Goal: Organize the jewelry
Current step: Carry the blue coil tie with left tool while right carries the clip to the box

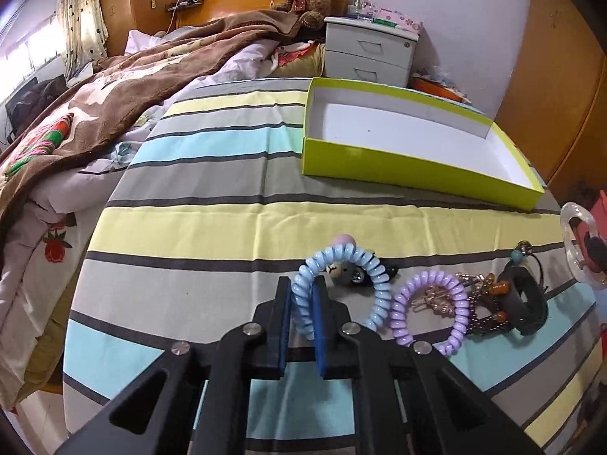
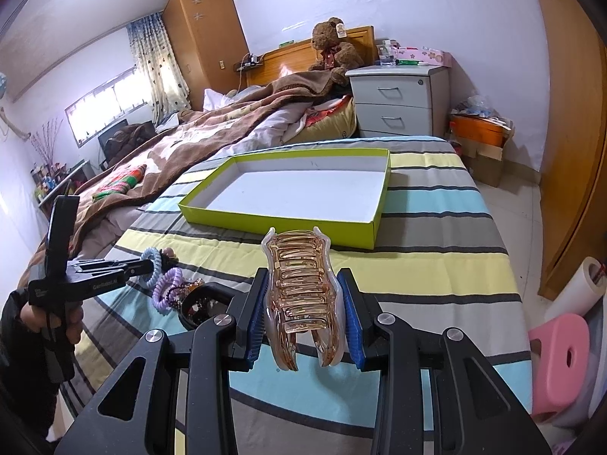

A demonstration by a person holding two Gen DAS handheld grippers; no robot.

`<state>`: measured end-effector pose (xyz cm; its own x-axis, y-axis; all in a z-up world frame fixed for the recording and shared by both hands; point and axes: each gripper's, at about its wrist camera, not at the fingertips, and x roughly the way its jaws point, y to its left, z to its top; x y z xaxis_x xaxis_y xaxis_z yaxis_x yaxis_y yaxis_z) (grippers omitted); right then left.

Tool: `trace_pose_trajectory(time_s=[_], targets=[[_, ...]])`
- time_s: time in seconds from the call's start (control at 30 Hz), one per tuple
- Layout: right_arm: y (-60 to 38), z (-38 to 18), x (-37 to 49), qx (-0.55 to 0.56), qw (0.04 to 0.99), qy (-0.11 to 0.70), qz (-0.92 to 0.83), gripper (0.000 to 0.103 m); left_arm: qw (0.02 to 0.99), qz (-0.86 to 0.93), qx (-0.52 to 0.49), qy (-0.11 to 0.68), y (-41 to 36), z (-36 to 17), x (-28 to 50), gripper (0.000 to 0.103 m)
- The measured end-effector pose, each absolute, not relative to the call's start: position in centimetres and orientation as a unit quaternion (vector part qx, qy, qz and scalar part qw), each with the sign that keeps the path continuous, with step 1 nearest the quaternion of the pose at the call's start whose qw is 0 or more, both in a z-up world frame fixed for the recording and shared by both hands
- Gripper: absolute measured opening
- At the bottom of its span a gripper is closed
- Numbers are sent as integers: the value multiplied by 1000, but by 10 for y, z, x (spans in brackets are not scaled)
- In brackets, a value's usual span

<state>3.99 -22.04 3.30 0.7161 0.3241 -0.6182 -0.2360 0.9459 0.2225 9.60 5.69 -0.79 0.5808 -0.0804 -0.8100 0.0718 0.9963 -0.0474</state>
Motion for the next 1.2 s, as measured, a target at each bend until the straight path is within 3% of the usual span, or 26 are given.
trace_pose_trajectory(time_s=[0.63, 1.2], targets=[[-217, 66, 61, 56, 937, 319, 134, 37, 912, -74, -16, 404, 50, 49, 99, 10], [-220, 71, 138, 50, 937, 334, 95, 37, 913, -94, -22, 397, 36, 68, 171, 10]])
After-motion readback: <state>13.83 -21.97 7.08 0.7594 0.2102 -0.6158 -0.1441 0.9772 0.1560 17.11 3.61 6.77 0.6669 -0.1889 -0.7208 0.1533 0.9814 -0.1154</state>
